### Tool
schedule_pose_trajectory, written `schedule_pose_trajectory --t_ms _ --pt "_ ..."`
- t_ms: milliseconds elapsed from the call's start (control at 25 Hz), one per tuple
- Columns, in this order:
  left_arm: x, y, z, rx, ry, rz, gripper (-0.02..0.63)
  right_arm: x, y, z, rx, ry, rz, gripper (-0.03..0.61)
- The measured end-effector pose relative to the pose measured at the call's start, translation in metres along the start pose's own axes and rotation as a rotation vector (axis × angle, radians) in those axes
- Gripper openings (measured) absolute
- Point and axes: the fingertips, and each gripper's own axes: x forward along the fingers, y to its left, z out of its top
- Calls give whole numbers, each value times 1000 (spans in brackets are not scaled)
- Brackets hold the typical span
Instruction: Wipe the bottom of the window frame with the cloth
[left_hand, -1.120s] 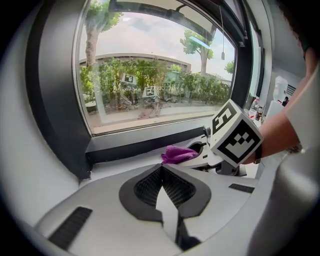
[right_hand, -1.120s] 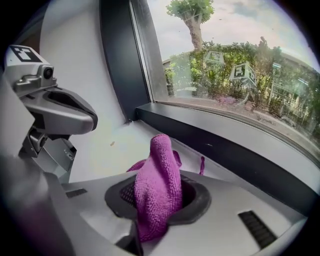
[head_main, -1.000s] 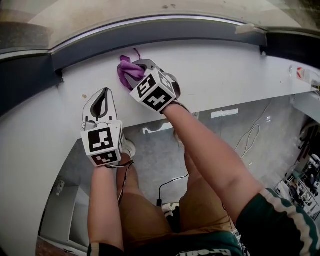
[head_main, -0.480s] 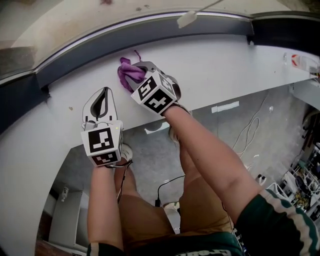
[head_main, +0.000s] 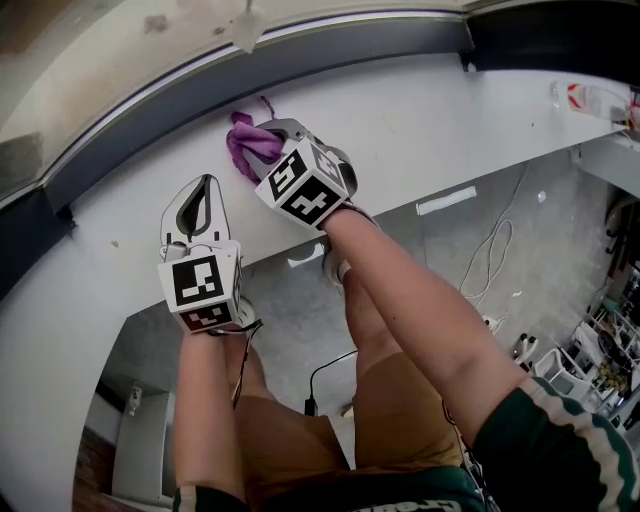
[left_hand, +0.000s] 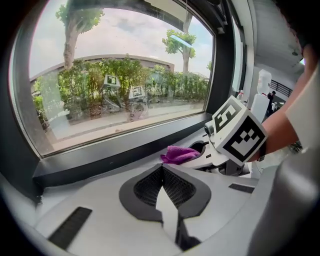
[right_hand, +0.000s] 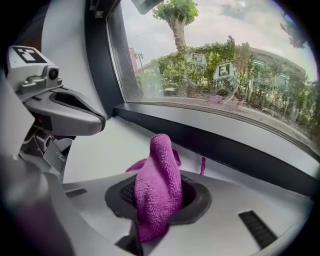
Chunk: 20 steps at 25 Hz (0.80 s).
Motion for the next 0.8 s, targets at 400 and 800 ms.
schedule_pose_trajectory --t_ms 400,800 --pt "33 -38 19 45 3 -53 8 -22 -33 -20 8 -12 -14 97" --pt "61 -76 32 76 13 -91 8 -43 -60 -40 15 -26 -11 97"
